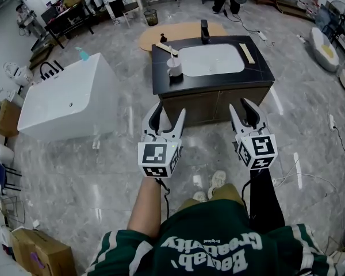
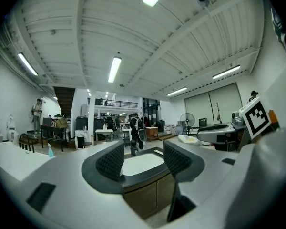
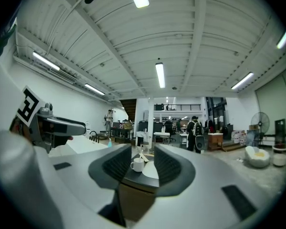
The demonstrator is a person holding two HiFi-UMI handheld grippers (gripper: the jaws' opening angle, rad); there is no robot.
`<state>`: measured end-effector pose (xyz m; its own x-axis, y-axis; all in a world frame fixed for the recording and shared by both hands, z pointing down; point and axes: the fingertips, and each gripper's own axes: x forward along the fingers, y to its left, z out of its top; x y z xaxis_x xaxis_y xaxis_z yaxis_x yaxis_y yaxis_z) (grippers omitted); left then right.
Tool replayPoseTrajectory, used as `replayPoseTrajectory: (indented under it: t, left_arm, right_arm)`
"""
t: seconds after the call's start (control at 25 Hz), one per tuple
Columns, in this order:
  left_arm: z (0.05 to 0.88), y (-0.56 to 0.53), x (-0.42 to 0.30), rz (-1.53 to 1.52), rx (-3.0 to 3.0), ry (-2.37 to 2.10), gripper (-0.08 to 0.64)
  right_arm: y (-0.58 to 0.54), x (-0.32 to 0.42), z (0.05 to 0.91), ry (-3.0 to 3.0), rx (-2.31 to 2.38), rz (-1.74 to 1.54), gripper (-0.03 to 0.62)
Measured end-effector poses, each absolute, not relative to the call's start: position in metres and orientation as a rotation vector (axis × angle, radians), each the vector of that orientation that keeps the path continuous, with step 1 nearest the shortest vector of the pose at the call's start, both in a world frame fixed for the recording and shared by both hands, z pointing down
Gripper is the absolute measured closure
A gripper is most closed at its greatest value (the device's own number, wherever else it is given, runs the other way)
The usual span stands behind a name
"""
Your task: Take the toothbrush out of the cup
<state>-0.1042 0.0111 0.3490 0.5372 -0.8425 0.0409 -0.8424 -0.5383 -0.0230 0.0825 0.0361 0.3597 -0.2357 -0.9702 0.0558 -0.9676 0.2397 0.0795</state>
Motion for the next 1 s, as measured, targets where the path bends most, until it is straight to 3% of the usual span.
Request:
replayPoseTrajectory:
  t: [0.48, 1.0]
  left_arm:
    - [0.356, -0.066, -0.106, -0.072, -2.687, 1.556, 0.296]
    - [0.377, -0.221, -0.085, -0.119, -2.674, 1.654, 0.307]
  right_arm:
    - [-0.057, 0.076, 0.366, -2.467, 1.81, -0.065, 0.434]
    - [-0.223, 0.081, 0.358, -2.55, 1.687, -0.122, 0.414]
